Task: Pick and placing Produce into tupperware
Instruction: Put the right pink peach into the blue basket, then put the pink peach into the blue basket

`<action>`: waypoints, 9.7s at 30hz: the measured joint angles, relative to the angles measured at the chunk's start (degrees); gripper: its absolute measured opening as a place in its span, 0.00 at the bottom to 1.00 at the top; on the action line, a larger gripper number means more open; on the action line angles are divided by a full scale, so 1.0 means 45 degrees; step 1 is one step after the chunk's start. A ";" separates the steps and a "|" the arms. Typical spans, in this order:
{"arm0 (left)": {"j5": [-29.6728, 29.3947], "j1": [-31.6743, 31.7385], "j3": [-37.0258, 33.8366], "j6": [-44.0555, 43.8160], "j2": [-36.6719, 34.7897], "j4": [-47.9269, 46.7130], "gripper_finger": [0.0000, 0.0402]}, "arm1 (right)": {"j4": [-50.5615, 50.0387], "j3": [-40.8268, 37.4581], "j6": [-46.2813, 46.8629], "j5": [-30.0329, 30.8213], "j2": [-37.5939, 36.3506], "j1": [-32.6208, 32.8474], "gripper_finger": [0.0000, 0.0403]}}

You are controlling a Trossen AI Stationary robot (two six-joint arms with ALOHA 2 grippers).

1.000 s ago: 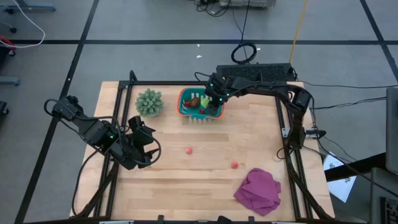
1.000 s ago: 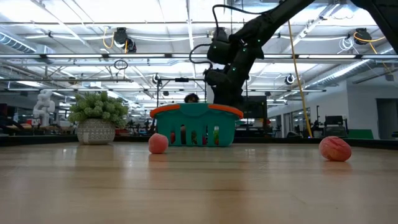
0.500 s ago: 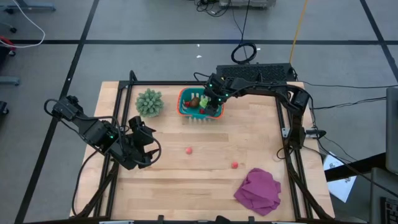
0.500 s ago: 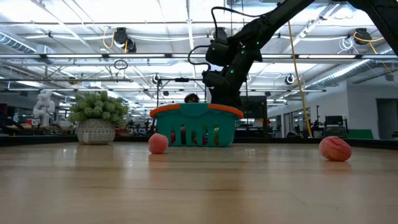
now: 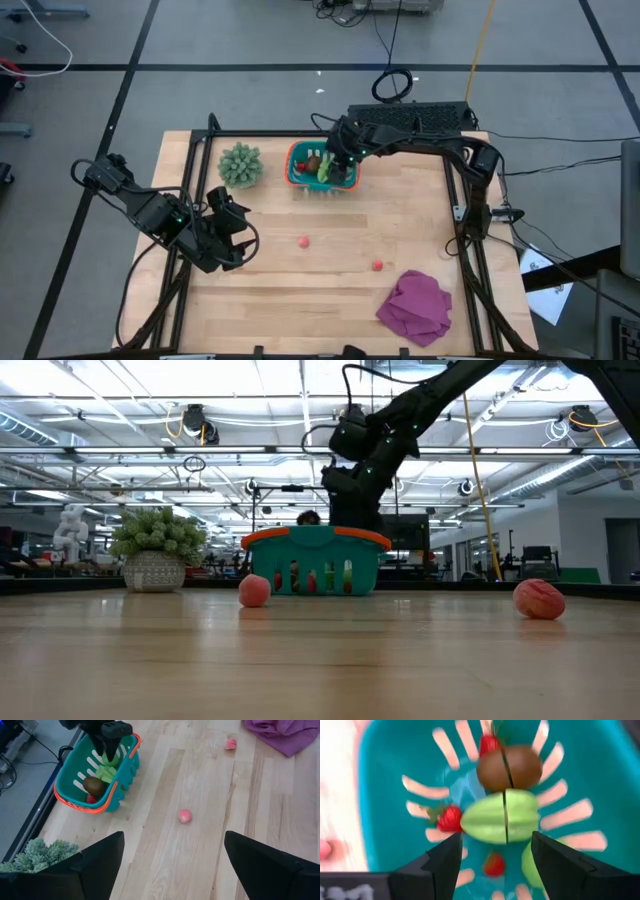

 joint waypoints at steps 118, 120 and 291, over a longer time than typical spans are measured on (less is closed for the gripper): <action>0.0146 -0.0001 0.0000 -0.0282 0.0000 0.0622 0.87 | 0.0733 -0.7822 1.0213 -0.1263 -0.3428 0.8496 0.23; 0.0146 -0.0005 0.0000 -0.0282 -0.0001 0.0624 0.87 | 0.0762 -0.7847 1.0213 -0.1327 -0.3703 0.8355 0.23; 0.0637 0.3659 -0.9073 -0.0057 0.0165 1.2732 0.87 | -0.1236 0.1054 0.0071 -0.2544 -0.7423 0.6892 0.37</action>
